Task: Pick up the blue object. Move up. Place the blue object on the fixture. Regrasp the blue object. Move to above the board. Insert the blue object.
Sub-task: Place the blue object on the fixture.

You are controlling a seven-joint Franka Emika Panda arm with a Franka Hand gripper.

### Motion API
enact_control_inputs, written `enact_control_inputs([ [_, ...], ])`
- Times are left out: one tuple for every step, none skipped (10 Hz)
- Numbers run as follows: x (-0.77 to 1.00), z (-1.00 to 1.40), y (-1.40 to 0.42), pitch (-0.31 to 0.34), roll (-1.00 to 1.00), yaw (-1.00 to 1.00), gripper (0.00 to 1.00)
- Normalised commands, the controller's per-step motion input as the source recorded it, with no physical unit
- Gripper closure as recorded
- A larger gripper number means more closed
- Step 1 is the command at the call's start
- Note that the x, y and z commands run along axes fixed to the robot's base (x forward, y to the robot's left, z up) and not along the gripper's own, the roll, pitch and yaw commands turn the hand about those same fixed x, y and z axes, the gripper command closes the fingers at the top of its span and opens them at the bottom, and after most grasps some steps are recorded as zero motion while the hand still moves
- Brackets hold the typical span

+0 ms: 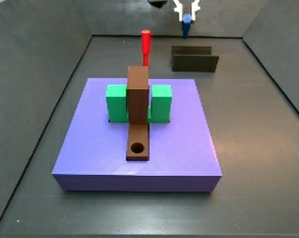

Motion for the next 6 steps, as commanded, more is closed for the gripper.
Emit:
enact_control_inputs([
  [0.64,-0.29,-0.11,0.0,0.04,-0.1,1.0],
  [0.72,-0.14,-0.31,0.154,0.21,0.0,1.0],
  [0.65,-0.06,-0.36,0.169,0.25,0.0,1.0],
  [0.56,-0.07,-0.33,0.2,0.35,0.0,1.0],
  [0.44,-0.21,-0.13,0.217,0.44,0.01,1.0],
  [0.22,-0.27,0.0,0.137,0.48,0.08,1.0],
])
